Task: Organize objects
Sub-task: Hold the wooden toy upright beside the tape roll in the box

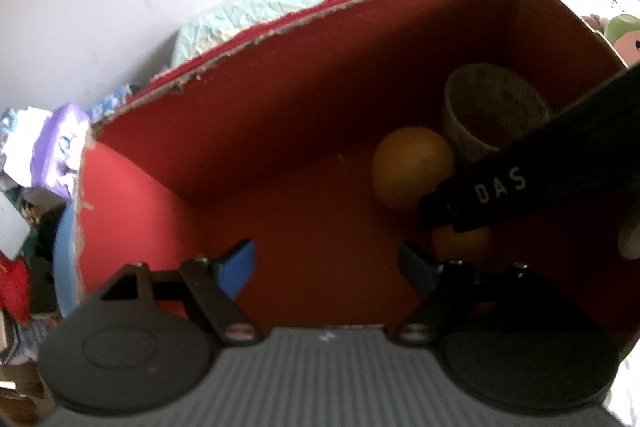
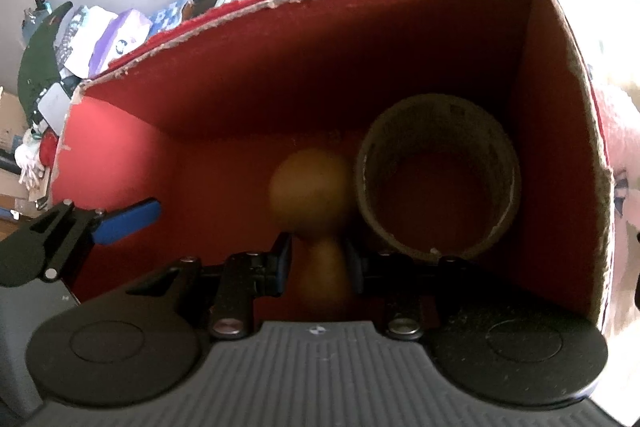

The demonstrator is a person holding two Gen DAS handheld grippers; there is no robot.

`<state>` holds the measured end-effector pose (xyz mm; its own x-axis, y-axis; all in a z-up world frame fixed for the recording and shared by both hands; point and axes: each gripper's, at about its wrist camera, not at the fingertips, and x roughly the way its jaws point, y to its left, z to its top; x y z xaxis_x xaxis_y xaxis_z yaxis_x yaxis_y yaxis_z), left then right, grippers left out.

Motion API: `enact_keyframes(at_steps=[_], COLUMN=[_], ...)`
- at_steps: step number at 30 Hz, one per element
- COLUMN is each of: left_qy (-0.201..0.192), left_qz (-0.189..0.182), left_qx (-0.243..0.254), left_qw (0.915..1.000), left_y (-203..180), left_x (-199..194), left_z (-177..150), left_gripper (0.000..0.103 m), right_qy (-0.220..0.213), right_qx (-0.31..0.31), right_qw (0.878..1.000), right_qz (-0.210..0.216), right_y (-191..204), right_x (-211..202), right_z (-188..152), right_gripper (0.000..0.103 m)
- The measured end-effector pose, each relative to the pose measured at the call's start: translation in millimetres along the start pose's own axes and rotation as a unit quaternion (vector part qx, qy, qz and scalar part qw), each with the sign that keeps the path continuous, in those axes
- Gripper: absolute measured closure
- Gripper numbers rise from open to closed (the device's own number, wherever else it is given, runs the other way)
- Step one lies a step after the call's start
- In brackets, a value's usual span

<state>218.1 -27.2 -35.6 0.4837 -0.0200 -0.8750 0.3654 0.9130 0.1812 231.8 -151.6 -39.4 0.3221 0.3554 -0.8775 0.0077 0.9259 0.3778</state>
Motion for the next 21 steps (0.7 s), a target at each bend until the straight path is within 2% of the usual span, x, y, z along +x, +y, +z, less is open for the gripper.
enact_keyframes(at_steps=[6, 9, 13, 21], left_qy=[-0.005, -0.002, -0.01, -0.011], left_qz=[-0.011, -0.024, -0.01, -0.012], left_qx=[-0.008, -0.024, -0.018, -0.021], left_qw=[0.9999, 0.9994, 0.9997, 0.9997], left_y=[6, 11, 6, 9], left_x=[-8, -6, -8, -5], left_z=[-12, -11, -13, -13], left_gripper=[0.021, 0.02, 0.021, 0.02], right_qy=[-0.006, -0.024, -0.028, -0.038], right_qx=[-0.015, -0.018, -0.01, -0.011], right_qw=[1.0, 1.0, 0.999, 0.999], right_qz=[0.006, 0.001, 0.014, 0.015], right_y=[11, 12, 8, 8], right_x=[-5, -8, -6, -7], right_z=[-13, -16, -15, -14], right_gripper=[0.066, 0.065, 0.064, 0.065])
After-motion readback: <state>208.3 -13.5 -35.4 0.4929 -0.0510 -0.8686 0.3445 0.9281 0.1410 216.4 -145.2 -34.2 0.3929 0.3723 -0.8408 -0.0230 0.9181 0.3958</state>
